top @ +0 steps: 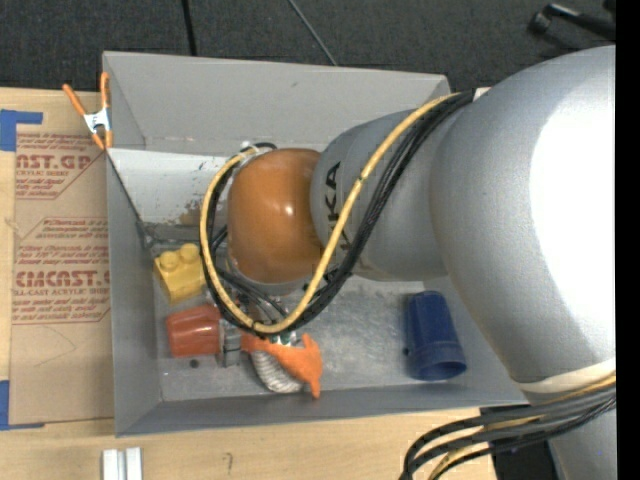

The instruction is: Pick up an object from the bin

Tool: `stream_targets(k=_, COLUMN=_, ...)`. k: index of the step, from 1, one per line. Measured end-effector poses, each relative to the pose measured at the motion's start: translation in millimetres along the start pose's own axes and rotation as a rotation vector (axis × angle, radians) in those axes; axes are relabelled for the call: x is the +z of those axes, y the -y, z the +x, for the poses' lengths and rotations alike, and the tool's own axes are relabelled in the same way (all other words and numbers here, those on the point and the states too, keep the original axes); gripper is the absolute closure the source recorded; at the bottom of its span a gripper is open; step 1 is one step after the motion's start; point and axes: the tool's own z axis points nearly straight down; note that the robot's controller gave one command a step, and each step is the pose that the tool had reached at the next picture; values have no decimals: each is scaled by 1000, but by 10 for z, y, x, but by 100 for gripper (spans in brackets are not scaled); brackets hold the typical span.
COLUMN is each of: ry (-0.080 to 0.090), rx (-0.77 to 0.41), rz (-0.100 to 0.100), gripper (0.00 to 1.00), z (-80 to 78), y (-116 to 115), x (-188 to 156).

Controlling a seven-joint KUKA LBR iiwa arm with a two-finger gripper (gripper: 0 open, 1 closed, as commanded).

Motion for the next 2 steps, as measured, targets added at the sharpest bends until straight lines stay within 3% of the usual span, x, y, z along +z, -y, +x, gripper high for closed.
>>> stream_targets(k=2, ry=-2, rx=0, rz=1, gripper=100, z=7, y=1, x=-356)
